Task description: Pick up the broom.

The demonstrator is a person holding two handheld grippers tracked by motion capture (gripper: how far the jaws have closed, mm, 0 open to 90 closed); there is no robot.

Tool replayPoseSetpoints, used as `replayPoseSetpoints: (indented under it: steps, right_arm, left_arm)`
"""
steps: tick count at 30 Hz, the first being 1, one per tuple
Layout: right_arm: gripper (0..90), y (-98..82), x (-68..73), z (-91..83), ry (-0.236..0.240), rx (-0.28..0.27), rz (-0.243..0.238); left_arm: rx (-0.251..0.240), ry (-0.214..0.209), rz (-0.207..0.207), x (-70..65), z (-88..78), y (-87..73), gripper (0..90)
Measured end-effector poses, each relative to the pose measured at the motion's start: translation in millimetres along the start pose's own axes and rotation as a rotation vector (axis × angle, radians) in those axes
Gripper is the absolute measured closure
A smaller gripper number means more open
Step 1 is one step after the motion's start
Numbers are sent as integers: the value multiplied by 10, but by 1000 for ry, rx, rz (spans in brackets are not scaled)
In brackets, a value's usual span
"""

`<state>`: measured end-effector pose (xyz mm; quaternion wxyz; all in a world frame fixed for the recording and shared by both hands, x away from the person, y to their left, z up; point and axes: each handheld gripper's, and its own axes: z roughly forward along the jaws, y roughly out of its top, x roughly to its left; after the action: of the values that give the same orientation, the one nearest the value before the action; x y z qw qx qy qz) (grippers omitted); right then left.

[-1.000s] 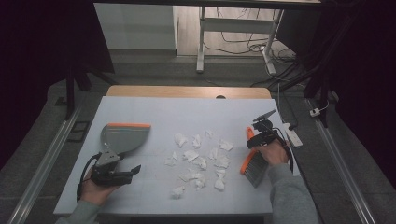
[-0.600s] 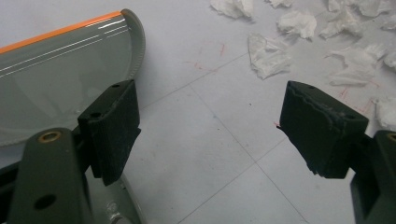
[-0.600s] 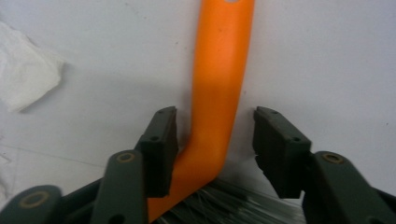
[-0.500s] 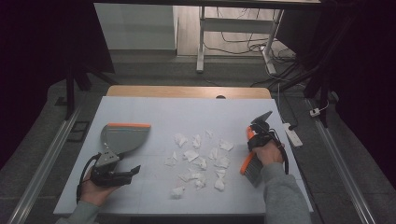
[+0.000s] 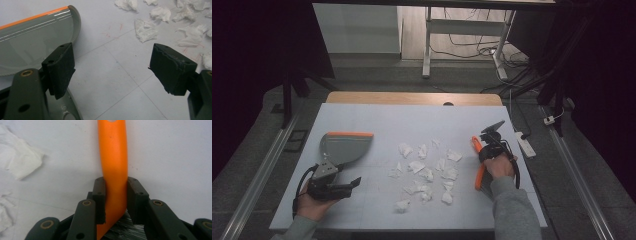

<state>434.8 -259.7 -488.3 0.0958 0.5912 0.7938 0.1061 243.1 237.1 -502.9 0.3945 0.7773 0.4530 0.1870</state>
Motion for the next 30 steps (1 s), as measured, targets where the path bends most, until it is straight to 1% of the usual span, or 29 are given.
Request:
replayPoseSetpoints:
  steps: [2,4,7,9,13,15,20,24,26,28,30]
  right_arm:
    - [711,-18,-54,-17,55,-4,-10]
    - [711,-44,-109,-58,104,-23,-14]
    - [711,-85,-179,-132,161,-49,-21]
    - [712,-116,-212,-185,182,-75,-18]
    - [712,-169,-272,-279,215,-122,-39]
    - [712,-196,-311,-326,229,-152,-40]
    - [713,-268,-395,-433,273,-210,-22]
    - [713,-308,-405,-537,293,-251,-28]
    - [712,-321,-401,-593,312,-278,-24]
    - [712,-332,-404,-641,347,-308,-21]
    - [712,-348,-387,-689,362,-334,-22]
  left_arm:
    - [-1,1,-1,1,0,0,213]
    - [-1,1,-2,1,-2,1,213]
    - [-2,2,2,-7,-2,4,213]
    - [-3,2,2,-11,-2,4,213]
    - [-4,2,2,-6,-4,4,213]
    - [-4,2,-4,1,0,1,213]
    - [-3,2,-2,-5,2,2,213]
    - [-2,2,0,-10,4,6,214]
    - [-2,2,0,-11,5,6,214]
    - [-2,2,0,-11,5,8,214]
    - [-3,2,1,-11,3,8,214]
